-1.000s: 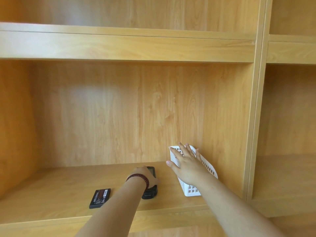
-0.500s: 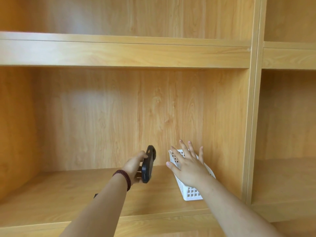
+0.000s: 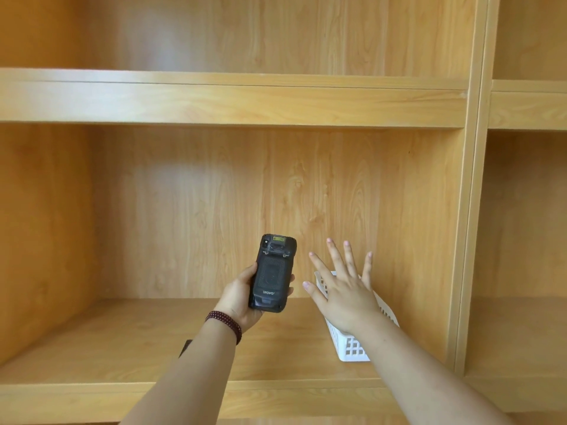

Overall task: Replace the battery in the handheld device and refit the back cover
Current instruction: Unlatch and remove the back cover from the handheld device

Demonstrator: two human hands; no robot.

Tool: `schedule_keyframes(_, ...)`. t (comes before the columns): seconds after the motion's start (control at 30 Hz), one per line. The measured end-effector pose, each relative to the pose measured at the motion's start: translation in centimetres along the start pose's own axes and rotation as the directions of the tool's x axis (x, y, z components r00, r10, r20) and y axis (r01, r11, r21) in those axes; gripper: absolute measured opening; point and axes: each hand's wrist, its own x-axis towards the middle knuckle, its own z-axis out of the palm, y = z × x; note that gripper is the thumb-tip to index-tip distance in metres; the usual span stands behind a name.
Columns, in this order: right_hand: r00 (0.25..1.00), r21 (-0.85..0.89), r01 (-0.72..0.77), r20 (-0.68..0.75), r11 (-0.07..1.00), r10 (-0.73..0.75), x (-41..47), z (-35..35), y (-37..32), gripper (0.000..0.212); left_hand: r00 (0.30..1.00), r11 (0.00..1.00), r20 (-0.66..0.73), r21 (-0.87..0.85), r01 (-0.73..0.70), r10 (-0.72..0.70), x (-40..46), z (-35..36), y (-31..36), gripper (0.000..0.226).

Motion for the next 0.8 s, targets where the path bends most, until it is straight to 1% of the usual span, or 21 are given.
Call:
schedule_keyframes(0.1, 1.0, 0.09, 0.01, 0.016, 0.996, -0.011, -0.1, 0.1, -0.4, 0.066, 0.998, 0.997, -0.068, 0.073, -0.015, 0.02, 0.0, -0.6, -1.0, 0.043)
schedule_keyframes(0.2, 1.0, 0.261, -0.007, 0.027, 0.965, 0.0, 0.0, 0.1, -1.3, 0.066, 0.997, 0.994, -0.064, 0.108, -0.028, 0.035, 0.0, -0.5, -1.6, 0.043)
schedule_keyframes(0.3, 0.997, 0.473, -0.075, 0.043, 0.878, 0.062, 0.4, -0.4, -2.6, 0.063, 0.998, 0.992, -0.043, 0.118, -0.045, 0.05, -0.1, -0.1, -1.6, 0.045)
schedule_keyframes(0.37, 0.995, 0.567, -0.103, 0.064, 0.817, 0.081, 0.7, -0.4, -3.3, 0.061, 0.998, 0.991, -0.019, 0.121, -0.062, 0.064, -0.1, -0.1, -1.5, 0.046)
schedule_keyframes(0.43, 0.991, 0.636, -0.13, 0.096, 0.761, 0.088, 1.0, -0.3, -3.8, 0.054, 0.997, 0.99, 0.015, 0.12, -0.08, 0.078, -0.2, -0.2, -1.3, 0.045)
schedule_keyframes(0.47, 0.989, 0.686, -0.147, 0.118, 0.713, 0.09, 1.2, -0.3, -4.0, 0.048, 0.996, 0.989, 0.034, 0.117, -0.088, 0.084, -0.3, -0.2, -1.2, 0.045)
schedule_keyframes(0.53, 0.979, 0.807, -0.2, 0.182, 0.556, 0.088, 1.4, -0.4, -4.7, 0.035, 0.993, 0.987, 0.076, 0.123, -0.103, 0.094, -0.4, -0.3, -1.1, 0.044)
schedule_keyframes(0.63, 0.967, 0.9, -0.253, 0.238, 0.356, 0.085, 1.6, 0.0, -5.4, 0.022, 0.988, 0.98, 0.122, 0.166, -0.111, 0.092, -0.5, -0.8, -0.9, 0.038)
schedule_keyframes(0.73, 0.955, 0.938, -0.296, 0.287, 0.183, 0.074, 1.5, 0.7, -5.4, 0.019, 0.987, 0.959, 0.093, 0.242, -0.149, 0.129, -0.2, -1.7, -0.3, 0.023)
schedule_keyframes(0.8, 0.948, 0.941, -0.316, 0.31, 0.119, 0.07, 1.4, 1.0, -5.3, 0.021, 0.983, 0.912, 0.082, 0.366, -0.183, 0.164, -0.1, -1.9, 0.6, 0.024)
